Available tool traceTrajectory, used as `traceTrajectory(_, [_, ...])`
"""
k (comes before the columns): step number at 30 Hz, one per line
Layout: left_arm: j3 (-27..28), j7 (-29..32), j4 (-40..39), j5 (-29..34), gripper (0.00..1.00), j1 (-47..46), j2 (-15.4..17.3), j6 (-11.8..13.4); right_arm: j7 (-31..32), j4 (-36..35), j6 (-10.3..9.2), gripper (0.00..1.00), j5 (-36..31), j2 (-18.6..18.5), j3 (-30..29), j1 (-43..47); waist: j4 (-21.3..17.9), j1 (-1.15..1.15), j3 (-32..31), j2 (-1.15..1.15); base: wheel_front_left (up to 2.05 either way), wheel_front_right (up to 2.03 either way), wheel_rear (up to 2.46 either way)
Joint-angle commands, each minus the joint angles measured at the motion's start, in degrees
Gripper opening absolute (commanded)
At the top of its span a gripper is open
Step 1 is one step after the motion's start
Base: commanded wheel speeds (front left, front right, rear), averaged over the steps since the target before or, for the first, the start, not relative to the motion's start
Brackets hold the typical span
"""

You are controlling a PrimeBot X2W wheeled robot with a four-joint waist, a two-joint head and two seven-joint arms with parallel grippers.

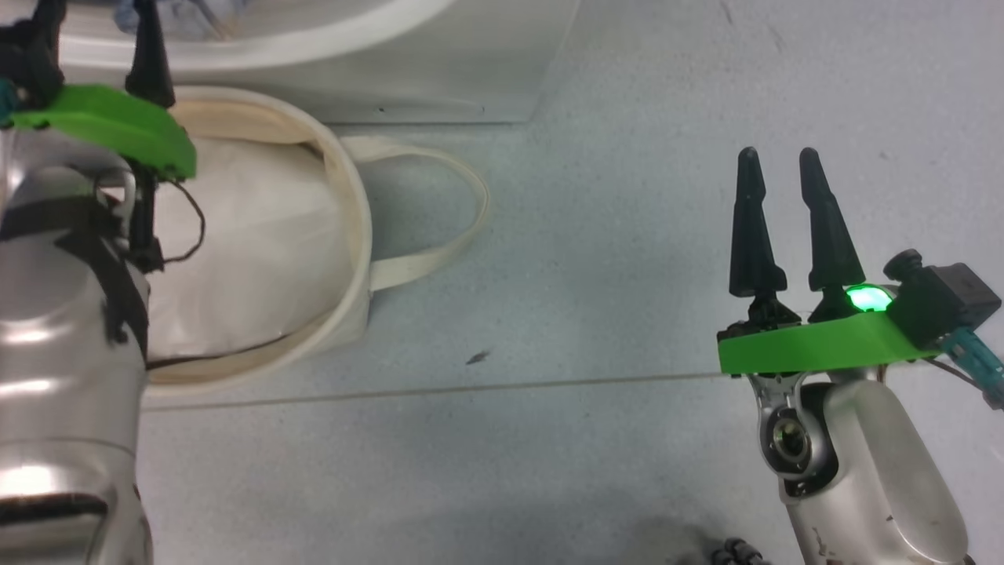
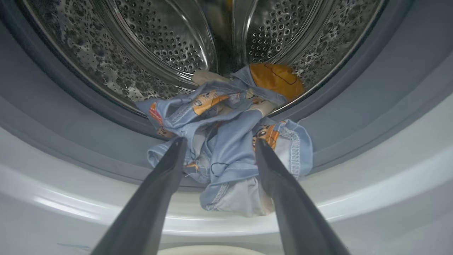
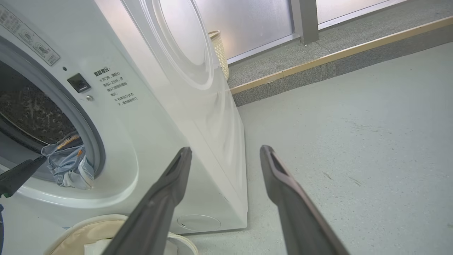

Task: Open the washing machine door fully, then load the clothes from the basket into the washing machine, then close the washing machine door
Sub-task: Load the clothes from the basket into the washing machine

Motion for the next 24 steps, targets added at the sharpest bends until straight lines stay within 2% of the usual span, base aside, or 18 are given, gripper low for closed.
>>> traceTrajectory(1, [0.23, -0.26, 1.07, 0.89, 1.00, -2.08, 3.00, 0.62, -0.70, -1.85, 0.01, 1.00, 0.04, 0.22, 1.14, 0.04, -0.71, -0.02, 2.04, 0.00, 0.00, 0.00, 0.00])
traceTrajectory(7, [-1.92, -0.26, 10.67, 2.51, 1.00, -9.38, 3.36, 1.89, -0.70, -2.08, 0.01, 1.00, 0.34, 0.22, 1.43, -0.85, -1.36, -0.02, 3.42, 0.00, 0.00, 0.00, 0.00])
traceTrajectory(11, [-3.40, -0.26, 15.33, 3.93, 1.00, -13.06, 3.61, 4.14, -0.70, -2.27, 0.01, 1.00, 0.45, 0.22, 1.75, -1.32, -1.72, -0.02, 3.95, 0.00, 0.00, 0.00, 0.00])
traceTrajectory(17, [-3.95, 0.48, 19.66, 3.90, 1.00, -17.62, 3.45, 5.38, -0.70, -2.40, 0.01, 1.00, 0.61, 0.22, 1.95, -1.77, -2.13, -0.02, 4.81, 0.00, 0.00, 0.00, 0.00])
traceTrajectory(24, [-4.02, 2.88, 22.00, 2.74, 1.00, -21.58, 2.84, 5.31, -0.70, -2.69, 0.01, 1.00, 0.94, 0.22, 2.45, -2.30, -2.63, -0.02, 6.40, 0.00, 0.00, 0.00, 0.00])
